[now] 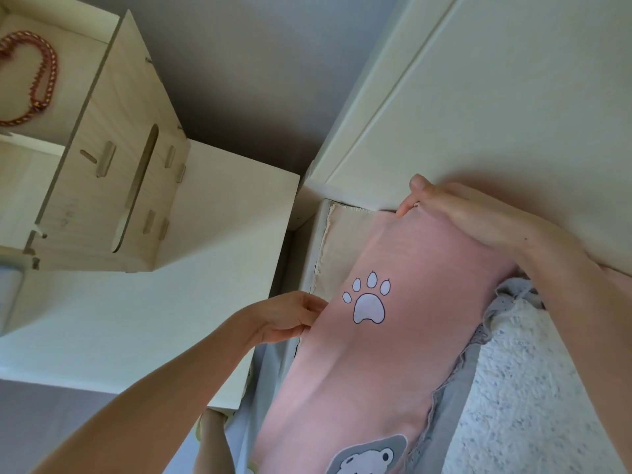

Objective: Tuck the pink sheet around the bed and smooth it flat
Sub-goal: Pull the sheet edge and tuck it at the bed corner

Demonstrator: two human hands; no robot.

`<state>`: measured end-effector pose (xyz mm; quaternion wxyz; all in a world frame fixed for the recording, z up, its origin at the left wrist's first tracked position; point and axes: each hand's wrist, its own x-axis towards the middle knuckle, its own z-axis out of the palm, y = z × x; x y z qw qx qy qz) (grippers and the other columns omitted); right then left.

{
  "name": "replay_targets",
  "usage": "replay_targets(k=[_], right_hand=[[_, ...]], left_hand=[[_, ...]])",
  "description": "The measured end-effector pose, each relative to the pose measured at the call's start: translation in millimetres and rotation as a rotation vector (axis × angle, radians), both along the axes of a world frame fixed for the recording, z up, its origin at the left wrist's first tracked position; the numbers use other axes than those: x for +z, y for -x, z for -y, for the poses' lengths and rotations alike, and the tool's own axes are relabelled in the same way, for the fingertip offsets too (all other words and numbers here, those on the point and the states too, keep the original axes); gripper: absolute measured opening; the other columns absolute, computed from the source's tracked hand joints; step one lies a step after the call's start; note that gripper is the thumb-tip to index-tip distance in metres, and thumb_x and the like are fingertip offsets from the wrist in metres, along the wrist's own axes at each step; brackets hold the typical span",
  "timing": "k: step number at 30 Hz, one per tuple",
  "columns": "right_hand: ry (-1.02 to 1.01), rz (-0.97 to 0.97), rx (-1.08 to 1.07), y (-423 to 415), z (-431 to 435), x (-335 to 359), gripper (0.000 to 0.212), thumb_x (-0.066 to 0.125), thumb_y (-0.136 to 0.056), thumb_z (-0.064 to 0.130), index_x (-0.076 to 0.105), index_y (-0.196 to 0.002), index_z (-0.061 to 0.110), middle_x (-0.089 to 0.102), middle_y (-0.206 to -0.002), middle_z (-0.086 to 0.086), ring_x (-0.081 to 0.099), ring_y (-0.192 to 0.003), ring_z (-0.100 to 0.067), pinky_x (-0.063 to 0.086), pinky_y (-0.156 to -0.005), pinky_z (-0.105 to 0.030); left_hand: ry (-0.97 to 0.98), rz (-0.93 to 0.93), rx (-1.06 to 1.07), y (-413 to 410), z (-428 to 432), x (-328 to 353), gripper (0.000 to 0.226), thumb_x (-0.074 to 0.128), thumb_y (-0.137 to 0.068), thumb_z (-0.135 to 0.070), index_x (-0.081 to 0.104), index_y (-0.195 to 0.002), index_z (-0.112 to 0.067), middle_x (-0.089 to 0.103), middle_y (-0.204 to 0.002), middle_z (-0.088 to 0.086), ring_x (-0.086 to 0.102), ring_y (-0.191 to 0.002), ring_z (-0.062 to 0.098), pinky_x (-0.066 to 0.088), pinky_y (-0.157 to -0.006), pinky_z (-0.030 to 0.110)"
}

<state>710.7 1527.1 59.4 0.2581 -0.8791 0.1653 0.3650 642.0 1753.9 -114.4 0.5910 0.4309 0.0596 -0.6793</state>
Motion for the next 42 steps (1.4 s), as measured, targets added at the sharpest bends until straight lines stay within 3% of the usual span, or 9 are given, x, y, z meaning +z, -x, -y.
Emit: replay_targets(k=[5, 10, 14, 18, 23, 29, 34, 39, 42], right_hand=[[-0.038, 0.023, 0.001, 2, 3, 4, 0.072, 0.020, -0.064, 0.092, 0.070, -0.087, 0.046, 0.064, -0.097, 0.023, 0.056, -0.096, 0.001, 0.036, -0.090, -0.031], [-0.041, 0.013, 0.002, 2, 3, 2, 0.071, 0.020, -0.064, 0.091, 0.069, -0.087, 0.046, 0.064, -0.097, 0.020, 0.057, -0.097, -0.002, 0.037, -0.089, -0.032], [-0.028, 0.008, 0.004, 2, 3, 2, 0.077, 0.019, -0.058, 0.096, 0.069, -0.090, 0.045, 0.064, -0.096, 0.019, 0.057, -0.093, -0.003, 0.039, -0.087, -0.032], [-0.027, 0.016, 0.006, 0, 4, -2, 0.077, 0.020, -0.058, 0.095, 0.069, -0.089, 0.044, 0.065, -0.093, 0.018, 0.058, -0.090, -0.003, 0.039, -0.082, -0.030], [-0.032, 0.027, -0.008, -6, 2, -16, 0.066, 0.024, -0.073, 0.086, 0.070, -0.087, 0.042, 0.064, -0.094, 0.019, 0.058, -0.090, -0.002, 0.037, -0.073, -0.024], [-0.015, 0.104, -0.003, -20, -15, -51, 0.064, 0.028, -0.089, 0.069, 0.071, -0.095, 0.021, 0.067, -0.105, 0.001, 0.059, -0.102, -0.019, 0.042, -0.093, -0.034], [0.051, 0.175, 0.091, -32, -24, -80, 0.067, 0.026, -0.093, 0.061, 0.069, -0.103, 0.011, 0.068, -0.110, -0.007, 0.057, -0.107, -0.023, 0.039, -0.097, -0.035], [0.148, 0.199, 0.190, -39, -23, -103, 0.081, 0.020, -0.091, 0.066, 0.065, -0.106, 0.001, 0.069, -0.107, -0.013, 0.060, -0.102, -0.027, 0.043, -0.096, -0.039], [0.152, 0.288, 0.184, -38, -21, -112, 0.080, 0.019, -0.093, 0.063, 0.067, -0.093, -0.002, 0.070, -0.096, -0.015, 0.062, -0.095, -0.029, 0.045, -0.089, -0.038]], left_hand=[[-0.055, 0.097, 0.076, 6, -2, -3, 0.026, 0.049, -0.091, 0.008, 0.065, -0.111, 0.004, 0.068, -0.110, 0.015, 0.068, -0.093, 0.024, 0.057, -0.083, 0.028], [-0.193, 0.560, 0.093, 12, 0, 6, 0.026, 0.058, -0.084, 0.002, 0.072, -0.072, -0.017, 0.070, -0.073, -0.001, 0.064, -0.065, 0.007, 0.052, -0.066, 0.014], [-0.446, 0.873, 0.060, 7, 6, -2, 0.021, 0.059, -0.085, -0.010, 0.063, -0.067, -0.018, 0.061, -0.063, -0.011, 0.054, -0.060, 0.003, 0.040, -0.054, 0.003], [-0.466, 0.683, 0.076, 2, 39, -9, 0.022, 0.056, -0.083, -0.005, 0.065, -0.064, -0.012, 0.061, -0.064, -0.001, 0.053, -0.060, 0.010, 0.042, -0.055, 0.013], [-0.208, 0.063, 0.110, 9, 54, -16, 0.028, 0.042, -0.088, 0.007, 0.069, -0.093, 0.002, 0.070, -0.083, 0.009, 0.066, -0.070, 0.019, 0.056, -0.073, 0.031], [-0.093, -0.322, 0.289, -10, 36, -28, 0.038, 0.036, -0.100, -0.028, 0.066, -0.097, -0.006, 0.074, -0.082, 0.007, 0.070, -0.075, 0.019, 0.057, -0.073, 0.030], [-0.096, -0.298, 0.188, -39, 41, -22, 0.072, 0.023, -0.094, -0.059, 0.071, -0.081, -0.007, 0.072, -0.079, 0.005, 0.071, -0.063, 0.010, 0.054, -0.051, 0.018], [-0.143, -0.337, 0.239, -62, 53, -28, 0.086, 0.025, -0.085, -0.073, 0.057, -0.120, -0.001, 0.061, -0.124, 0.016, 0.056, -0.119, 0.029, 0.043, -0.100, 0.040], [-0.119, -0.323, 0.261, -72, 55, -28, 0.084, 0.032, -0.085, -0.071, 0.059, -0.115, 0.004, 0.063, -0.119, 0.018, 0.057, -0.116, 0.032, 0.042, -0.102, 0.042]])
